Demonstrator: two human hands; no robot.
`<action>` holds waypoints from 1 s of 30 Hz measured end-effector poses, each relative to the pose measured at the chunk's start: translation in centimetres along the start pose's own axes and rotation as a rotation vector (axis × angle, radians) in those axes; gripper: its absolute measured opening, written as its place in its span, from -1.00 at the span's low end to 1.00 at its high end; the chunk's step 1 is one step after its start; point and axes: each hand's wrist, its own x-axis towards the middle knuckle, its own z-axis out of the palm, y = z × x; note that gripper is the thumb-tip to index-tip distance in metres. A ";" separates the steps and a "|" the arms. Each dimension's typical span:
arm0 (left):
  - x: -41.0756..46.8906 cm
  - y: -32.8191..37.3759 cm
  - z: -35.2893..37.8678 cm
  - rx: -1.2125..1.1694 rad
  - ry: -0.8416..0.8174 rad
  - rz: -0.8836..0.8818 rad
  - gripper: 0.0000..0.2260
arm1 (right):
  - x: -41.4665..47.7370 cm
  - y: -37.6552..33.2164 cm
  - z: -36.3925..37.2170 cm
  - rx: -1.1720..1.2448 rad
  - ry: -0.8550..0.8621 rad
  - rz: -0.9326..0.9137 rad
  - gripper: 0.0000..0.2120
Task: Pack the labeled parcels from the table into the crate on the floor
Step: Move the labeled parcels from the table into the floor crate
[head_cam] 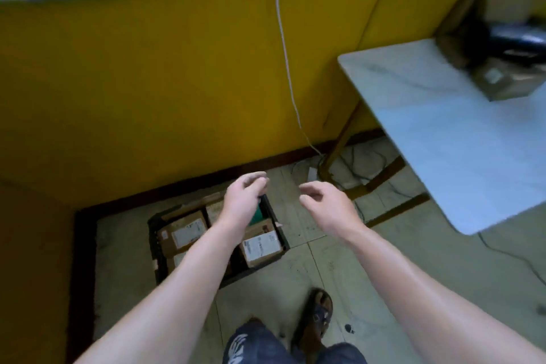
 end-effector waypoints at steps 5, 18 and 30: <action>-3.3 4.7 6.6 0.048 -0.137 0.107 -0.88 | -3.5 2.3 -7.5 0.142 0.115 0.039 -0.71; -10.7 11.2 36.1 0.100 -0.376 0.192 -0.86 | -8.2 21.9 -31.8 0.360 0.374 0.085 -0.76; -9.3 14.4 53.5 0.153 -0.422 0.197 -0.82 | -3.2 34.0 -44.8 0.478 0.390 0.140 -0.77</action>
